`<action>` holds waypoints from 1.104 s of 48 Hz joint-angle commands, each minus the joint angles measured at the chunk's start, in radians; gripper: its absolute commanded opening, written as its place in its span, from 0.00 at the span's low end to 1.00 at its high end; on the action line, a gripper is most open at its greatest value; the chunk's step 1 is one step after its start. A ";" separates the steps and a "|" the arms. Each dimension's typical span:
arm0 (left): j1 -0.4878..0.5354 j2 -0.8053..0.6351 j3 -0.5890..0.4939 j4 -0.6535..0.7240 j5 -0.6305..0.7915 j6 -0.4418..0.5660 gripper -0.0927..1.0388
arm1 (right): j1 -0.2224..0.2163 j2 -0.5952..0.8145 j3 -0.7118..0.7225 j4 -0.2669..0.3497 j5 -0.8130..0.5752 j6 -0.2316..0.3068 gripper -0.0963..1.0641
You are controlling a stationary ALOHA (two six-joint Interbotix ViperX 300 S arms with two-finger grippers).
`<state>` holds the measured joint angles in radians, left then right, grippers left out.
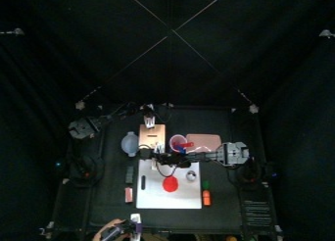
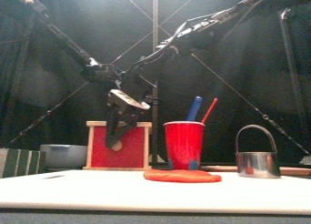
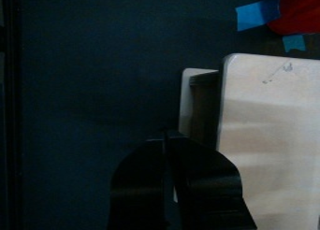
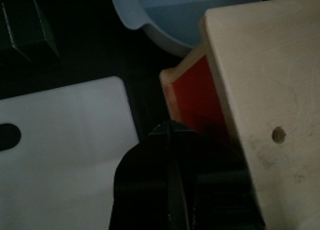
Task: Get the cutter from the drawer then cut the dough then place the extra dough in the bowl
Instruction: Cut the dough
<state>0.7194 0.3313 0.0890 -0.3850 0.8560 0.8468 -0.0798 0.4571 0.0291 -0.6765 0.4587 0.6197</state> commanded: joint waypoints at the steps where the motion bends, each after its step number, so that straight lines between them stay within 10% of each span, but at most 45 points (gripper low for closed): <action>1: -0.011 -0.011 -0.015 -0.003 0.002 0.000 0.44 | -0.017 -0.021 -0.029 -0.012 -0.005 0.002 0.29; 13: -0.005 -0.021 -0.018 -0.005 -0.041 -0.015 0.44 | 0.003 -0.034 -0.038 0.037 -0.006 0.011 0.29; 29: 0.009 -0.095 -0.052 -0.023 -0.104 -0.058 0.44 | 0.158 -0.138 -0.017 0.183 -0.003 0.005 0.29; 53: -0.086 -0.229 0.060 -0.184 -0.219 -0.060 0.44 | 0.222 -0.482 0.318 0.377 0.014 0.021 0.29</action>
<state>0.6842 0.1503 0.1365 -0.5492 0.6765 0.7869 0.1335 0.0767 0.3068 -0.3283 0.4709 0.6412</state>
